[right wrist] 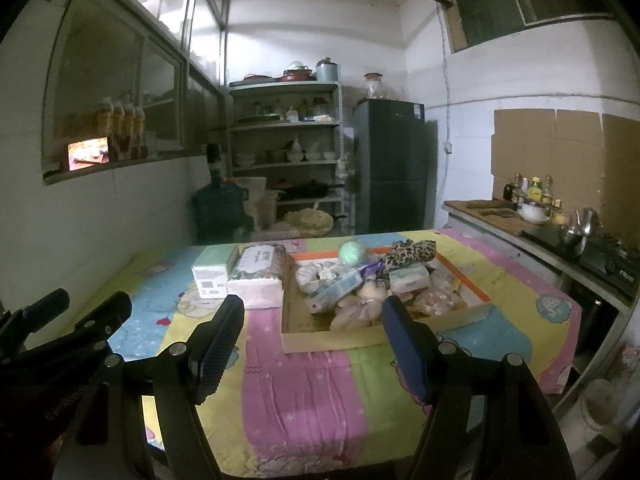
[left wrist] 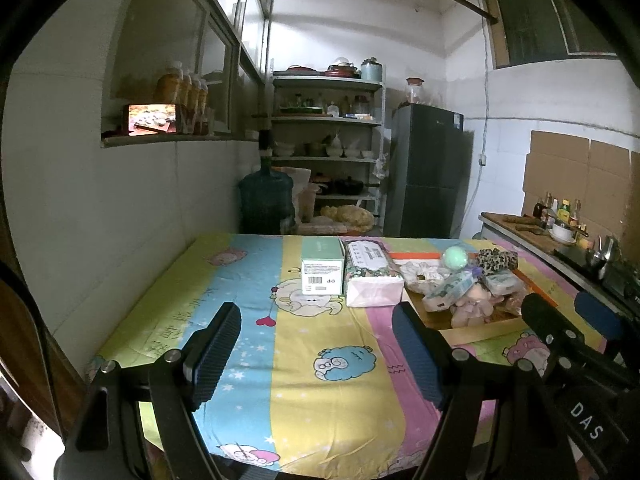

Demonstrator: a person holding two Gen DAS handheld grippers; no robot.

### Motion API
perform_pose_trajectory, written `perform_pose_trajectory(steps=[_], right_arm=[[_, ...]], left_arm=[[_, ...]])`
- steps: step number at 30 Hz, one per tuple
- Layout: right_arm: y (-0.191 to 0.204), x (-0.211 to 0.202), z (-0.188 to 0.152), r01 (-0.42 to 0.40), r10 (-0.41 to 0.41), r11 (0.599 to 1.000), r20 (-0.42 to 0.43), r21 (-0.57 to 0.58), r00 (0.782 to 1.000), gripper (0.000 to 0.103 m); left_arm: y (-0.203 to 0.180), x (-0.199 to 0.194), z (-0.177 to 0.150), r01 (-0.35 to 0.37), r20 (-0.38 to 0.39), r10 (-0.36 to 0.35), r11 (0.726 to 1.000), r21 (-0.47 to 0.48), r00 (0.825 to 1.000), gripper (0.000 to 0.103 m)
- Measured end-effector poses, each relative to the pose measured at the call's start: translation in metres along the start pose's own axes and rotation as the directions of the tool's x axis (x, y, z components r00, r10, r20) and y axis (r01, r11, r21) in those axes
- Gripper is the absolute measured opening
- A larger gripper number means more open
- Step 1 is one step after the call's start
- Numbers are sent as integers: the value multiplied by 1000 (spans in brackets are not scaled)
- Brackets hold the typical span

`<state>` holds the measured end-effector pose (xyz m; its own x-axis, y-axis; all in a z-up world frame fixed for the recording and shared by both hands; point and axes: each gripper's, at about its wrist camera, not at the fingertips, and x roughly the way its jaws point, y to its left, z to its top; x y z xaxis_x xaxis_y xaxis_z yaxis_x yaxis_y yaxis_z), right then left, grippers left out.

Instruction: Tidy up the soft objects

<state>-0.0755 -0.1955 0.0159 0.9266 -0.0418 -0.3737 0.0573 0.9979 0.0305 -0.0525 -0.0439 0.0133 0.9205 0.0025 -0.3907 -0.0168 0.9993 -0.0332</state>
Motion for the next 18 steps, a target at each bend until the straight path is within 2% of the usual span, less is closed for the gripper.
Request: perform_pose_trajectory(steps=[18], right_arm=[[4, -1, -2, -28, 28, 1000, -13, 4, 1000, 73]], left_arm=[[3, -2, -1, -3, 3, 3, 1000, -5, 1000, 78]])
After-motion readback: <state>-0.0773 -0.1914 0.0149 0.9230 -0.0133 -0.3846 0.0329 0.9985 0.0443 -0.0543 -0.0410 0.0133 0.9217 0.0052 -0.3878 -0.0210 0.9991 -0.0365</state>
